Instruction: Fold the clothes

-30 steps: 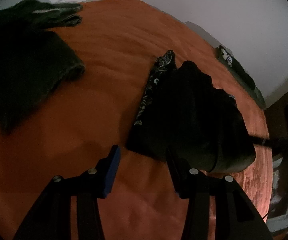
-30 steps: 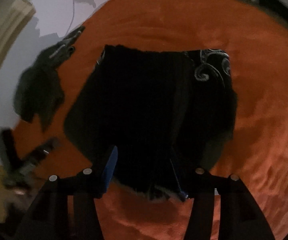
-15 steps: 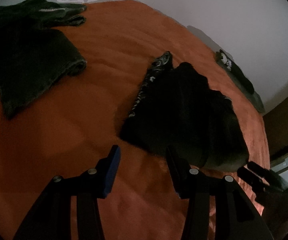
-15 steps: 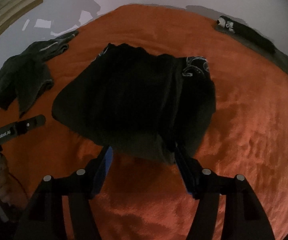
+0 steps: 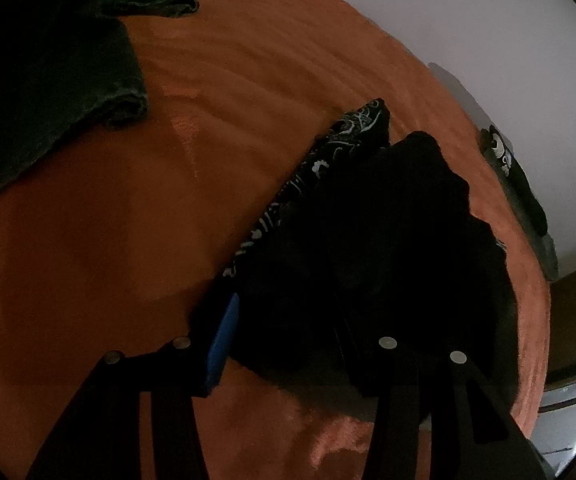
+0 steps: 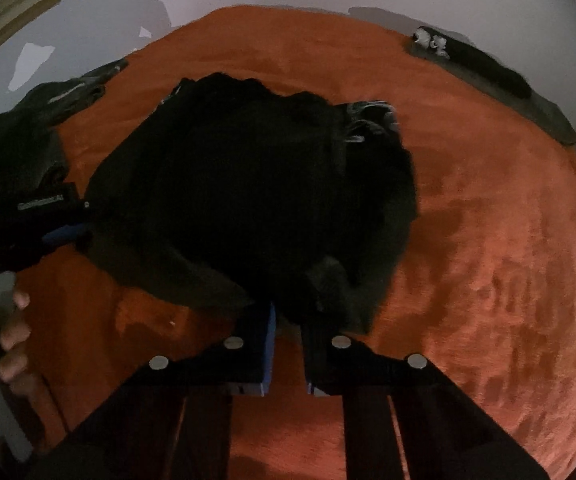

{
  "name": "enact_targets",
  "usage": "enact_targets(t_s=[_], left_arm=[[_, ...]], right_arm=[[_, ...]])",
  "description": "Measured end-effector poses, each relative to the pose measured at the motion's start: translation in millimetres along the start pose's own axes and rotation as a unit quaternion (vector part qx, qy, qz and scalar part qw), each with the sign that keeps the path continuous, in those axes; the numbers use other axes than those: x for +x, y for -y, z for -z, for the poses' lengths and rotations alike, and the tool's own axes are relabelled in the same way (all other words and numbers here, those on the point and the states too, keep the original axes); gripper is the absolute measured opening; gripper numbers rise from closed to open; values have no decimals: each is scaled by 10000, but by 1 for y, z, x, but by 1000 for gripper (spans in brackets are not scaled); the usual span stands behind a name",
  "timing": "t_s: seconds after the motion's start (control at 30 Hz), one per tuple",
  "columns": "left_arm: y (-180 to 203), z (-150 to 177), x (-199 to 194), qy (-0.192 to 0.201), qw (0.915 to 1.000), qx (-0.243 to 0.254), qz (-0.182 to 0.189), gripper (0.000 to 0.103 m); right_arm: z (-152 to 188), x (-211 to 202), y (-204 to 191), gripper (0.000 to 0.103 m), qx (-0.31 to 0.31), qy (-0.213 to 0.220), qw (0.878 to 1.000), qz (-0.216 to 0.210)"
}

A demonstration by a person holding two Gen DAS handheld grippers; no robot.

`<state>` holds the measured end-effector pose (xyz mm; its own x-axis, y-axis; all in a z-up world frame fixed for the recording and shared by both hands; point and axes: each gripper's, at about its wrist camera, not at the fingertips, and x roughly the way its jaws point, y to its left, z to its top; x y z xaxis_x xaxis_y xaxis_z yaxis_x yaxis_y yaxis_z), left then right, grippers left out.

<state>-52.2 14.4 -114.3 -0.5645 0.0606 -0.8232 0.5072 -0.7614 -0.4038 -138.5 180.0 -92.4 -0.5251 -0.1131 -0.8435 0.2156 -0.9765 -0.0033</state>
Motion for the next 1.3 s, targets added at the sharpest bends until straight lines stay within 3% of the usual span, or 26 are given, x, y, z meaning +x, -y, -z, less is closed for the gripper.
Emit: enact_targets(t_s=[0.03, 0.07, 0.13, 0.2, 0.3, 0.43, 0.5, 0.57, 0.63, 0.8, 1.0, 1.13, 1.23, 1.3], left_arm=[[-1, -2, 1, 29, 10000, -72, -38, 49], [-1, -4, 3, 58, 9999, -143, -76, 49], [0, -9, 5, 95, 9997, -153, -175, 49], [2, -12, 5, 81, 9997, -80, -205, 49], [-6, -10, -2, 105, 9998, -167, -56, 49], [-13, -10, -5, 25, 9996, -263, 130, 49], [-18, -4, -8, -24, 9991, -322, 266, 49], [-26, 1, -13, 28, 9975, -528, 470, 49], [-30, 2, -12, 31, 9970, -536, 559, 49], [-23, -3, -2, -72, 9987, -322, 379, 49], [-24, 2, -2, 2, 9997, -162, 208, 49], [-23, 3, -3, 31, 9997, -183, 161, 49], [-20, 3, -4, 34, 9995, -234, 194, 49], [-18, 4, -2, 31, 9993, -268, 242, 49]], right_arm=[[2, -2, 9, 9, 98, 23, 9999, 82], [3, -2, 18, 0, 186, 23, 9996, 203], [5, 2, 41, 0, 485, -102, 9976, 486], [5, 4, 64, 0, 857, -241, 9949, 466], [1, -18, 63, 0, 899, 76, 9959, -103], [-4, -46, 8, 0, -122, 556, 9929, -1042], [-5, -43, -28, 0, -740, 432, 9858, -1445], [-4, -27, -57, 0, -1088, 68, 9813, -1587], [-5, -8, -66, 0, -1019, -228, 9827, -1527], [-8, 17, -25, 0, -233, -523, 9912, -1197], [-2, 35, 26, 0, 625, -785, 9921, -747], [13, 23, 64, 0, 1092, -717, 9913, 140], [14, 10, 82, 0, 1509, -571, 9865, -288], [8, -1, 67, 0, 1186, -349, 9904, -619]])
